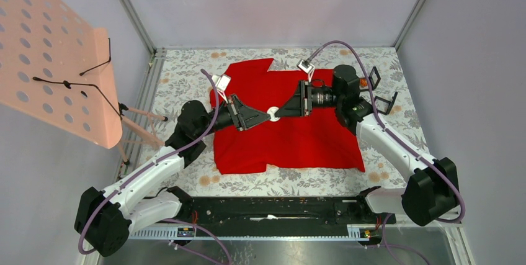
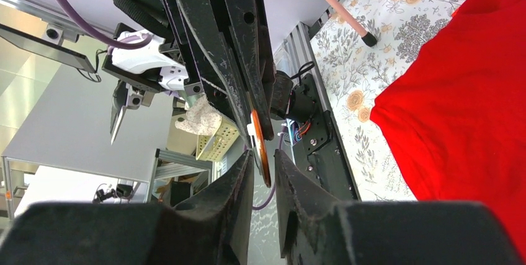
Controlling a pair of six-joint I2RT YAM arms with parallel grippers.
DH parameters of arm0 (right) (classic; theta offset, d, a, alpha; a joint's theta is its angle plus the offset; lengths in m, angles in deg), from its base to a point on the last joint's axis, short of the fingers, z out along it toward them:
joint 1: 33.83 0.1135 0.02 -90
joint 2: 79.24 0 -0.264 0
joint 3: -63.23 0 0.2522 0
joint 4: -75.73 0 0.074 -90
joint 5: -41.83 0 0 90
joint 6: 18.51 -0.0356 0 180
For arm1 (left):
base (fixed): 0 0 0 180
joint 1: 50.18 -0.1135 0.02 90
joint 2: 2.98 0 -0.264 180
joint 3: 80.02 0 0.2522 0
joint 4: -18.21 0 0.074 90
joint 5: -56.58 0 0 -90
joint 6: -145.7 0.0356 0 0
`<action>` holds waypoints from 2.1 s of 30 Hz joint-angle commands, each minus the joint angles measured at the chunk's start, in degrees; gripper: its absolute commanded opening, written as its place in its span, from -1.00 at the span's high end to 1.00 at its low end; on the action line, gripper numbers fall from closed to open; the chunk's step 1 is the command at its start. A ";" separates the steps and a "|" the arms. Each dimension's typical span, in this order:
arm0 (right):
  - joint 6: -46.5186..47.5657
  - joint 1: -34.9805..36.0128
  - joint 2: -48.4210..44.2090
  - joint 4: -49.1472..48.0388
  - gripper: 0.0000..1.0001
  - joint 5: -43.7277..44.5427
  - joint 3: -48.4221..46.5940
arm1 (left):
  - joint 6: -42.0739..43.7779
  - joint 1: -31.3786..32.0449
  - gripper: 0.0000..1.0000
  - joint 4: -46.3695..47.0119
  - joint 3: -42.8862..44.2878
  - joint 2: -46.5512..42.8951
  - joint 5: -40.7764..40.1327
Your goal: Pin the brooch onto the clothing
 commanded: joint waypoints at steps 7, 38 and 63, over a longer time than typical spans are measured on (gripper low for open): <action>7.53 0.98 4.12 15.49 0.65 7.67 -7.77 | 0.78 -0.14 1.00 2.54 0.21 0.03 0.70; 25.13 2.11 -9.37 36.69 -0.44 42.87 -8.34 | 10.45 -4.75 1.00 -20.88 0.90 -0.97 -18.33; 18.24 28.57 31.08 25.77 -0.40 72.39 -21.73 | 7.24 -10.74 1.00 -27.79 -17.64 -15.63 -46.28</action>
